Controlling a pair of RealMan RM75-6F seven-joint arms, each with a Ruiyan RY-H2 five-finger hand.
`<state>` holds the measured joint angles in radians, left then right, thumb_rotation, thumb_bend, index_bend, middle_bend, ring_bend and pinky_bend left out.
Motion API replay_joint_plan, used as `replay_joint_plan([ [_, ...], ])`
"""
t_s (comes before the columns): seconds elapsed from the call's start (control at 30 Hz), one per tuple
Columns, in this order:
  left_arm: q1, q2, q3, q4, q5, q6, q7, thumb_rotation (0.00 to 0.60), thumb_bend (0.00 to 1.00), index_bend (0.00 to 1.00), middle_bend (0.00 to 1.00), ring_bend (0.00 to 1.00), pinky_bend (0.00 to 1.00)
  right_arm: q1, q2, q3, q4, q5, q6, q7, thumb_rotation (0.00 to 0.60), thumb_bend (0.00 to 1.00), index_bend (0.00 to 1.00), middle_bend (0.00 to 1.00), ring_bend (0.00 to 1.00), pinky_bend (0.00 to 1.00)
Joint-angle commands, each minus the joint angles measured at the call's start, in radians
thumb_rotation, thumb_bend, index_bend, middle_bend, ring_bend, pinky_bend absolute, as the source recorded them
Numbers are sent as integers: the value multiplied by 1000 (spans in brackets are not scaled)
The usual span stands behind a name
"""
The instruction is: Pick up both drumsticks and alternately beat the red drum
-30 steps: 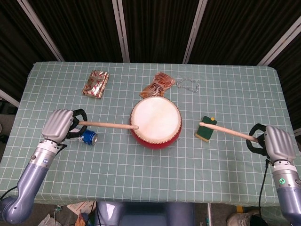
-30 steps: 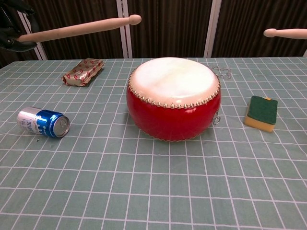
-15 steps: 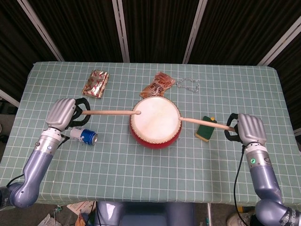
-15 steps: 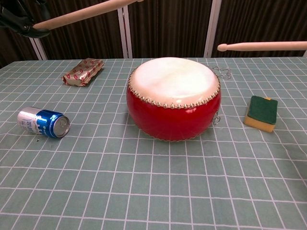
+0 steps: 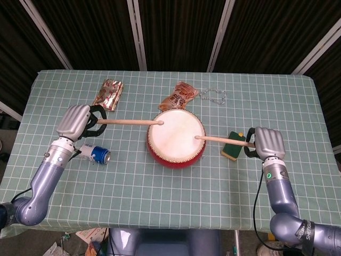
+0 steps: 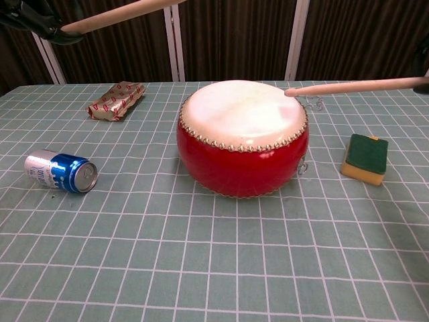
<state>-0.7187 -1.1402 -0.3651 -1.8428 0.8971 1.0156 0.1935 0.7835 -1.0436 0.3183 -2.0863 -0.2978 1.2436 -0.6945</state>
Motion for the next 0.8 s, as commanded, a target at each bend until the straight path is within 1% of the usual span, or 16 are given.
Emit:
replay_joint_plan([
  [0.03,-9,-2,-6,5,-5,-3,-9,600,534,788,1000,1000,1000,12,6,17,-10,5,2,11,600,602,987,1000,1000,1000],
  [0.07,-11,-2,-8,6,-6,-4,-11,600,535,788,1000,1000,1000,13,9,23,-14,5,1,18,600,602,987,1000,1000,1000],
  [0.2,-25,4,-24,13,-10,-8,-26,600,534,788,1000,1000,1000,13,34,83,-46,-1,-15,100,600,603,987,1000,1000,1000],
  [0.23,-29,8,-32,15,-10,-8,-31,600,534,788,1000,1000,1000,9,43,116,-59,-3,-26,149,600,603,987,1000,1000,1000],
  [0.37,-38,20,-45,19,-6,-13,-46,600,534,788,1000,1000,1000,-3,61,187,-83,-6,-74,273,600,605,986,1000,1000,1000],
  [0.43,-40,26,-47,23,-4,-18,-56,600,534,788,1000,1000,1000,3,59,195,-76,-4,-96,298,600,605,986,1000,1000,1000],
  [0.5,-39,33,-47,25,3,-21,-68,600,534,788,1000,1000,1000,23,38,183,-44,6,-113,297,600,605,987,1000,1000,1000],
  [0.63,-29,49,-39,28,23,-24,-96,600,534,788,1000,1000,1000,76,-37,124,26,41,-125,255,600,605,987,1000,1000,1000],
  [0.73,-21,57,-28,38,35,-31,-115,600,534,788,1000,1000,1000,126,-128,57,110,57,-96,181,600,605,986,1000,1000,1000],
  [0.8,-16,58,-19,51,39,-37,-127,600,534,788,1000,1000,1000,163,-204,1,178,76,-61,106,600,606,987,1000,1000,1000],
])
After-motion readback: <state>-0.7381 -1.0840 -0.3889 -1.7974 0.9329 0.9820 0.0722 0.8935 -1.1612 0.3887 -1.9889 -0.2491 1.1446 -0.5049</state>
